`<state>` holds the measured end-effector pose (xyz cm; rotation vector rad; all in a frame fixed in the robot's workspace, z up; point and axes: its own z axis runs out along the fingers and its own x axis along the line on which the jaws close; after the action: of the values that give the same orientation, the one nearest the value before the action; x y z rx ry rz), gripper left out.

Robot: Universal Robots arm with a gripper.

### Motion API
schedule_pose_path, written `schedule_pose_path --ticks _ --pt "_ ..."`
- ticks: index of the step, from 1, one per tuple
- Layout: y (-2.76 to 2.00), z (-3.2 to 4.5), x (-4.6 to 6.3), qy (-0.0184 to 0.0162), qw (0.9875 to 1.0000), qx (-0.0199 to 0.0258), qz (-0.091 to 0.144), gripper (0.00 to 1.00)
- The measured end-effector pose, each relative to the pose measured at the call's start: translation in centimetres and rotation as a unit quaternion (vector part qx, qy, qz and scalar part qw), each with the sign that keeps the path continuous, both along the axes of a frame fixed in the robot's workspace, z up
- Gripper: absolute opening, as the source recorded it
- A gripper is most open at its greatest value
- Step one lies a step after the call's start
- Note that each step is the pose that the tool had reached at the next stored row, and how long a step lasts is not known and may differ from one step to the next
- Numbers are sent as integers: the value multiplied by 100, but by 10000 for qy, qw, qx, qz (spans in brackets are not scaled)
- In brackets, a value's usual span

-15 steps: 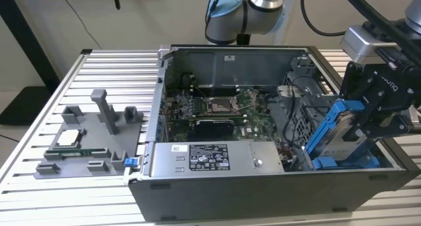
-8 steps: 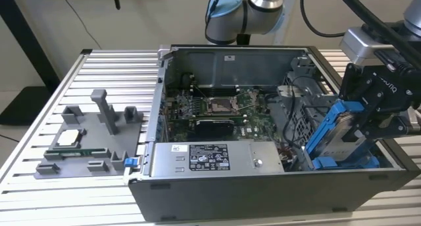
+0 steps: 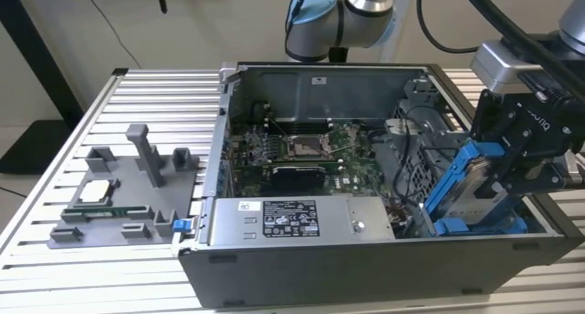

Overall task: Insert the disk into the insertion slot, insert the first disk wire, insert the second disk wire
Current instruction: 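Insert the disk into the insertion slot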

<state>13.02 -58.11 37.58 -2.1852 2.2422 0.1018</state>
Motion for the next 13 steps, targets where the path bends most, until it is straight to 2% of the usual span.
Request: schedule_pose_path --ticks 1,2,8,13 --pt "0 -1 0 1 10000 1 0 0" --pt "0 0 0 0 10000 -1 0 100" --pt "0 3 0 0 10000 2 0 100" --pt "0 63 0 0 10000 0 0 100"
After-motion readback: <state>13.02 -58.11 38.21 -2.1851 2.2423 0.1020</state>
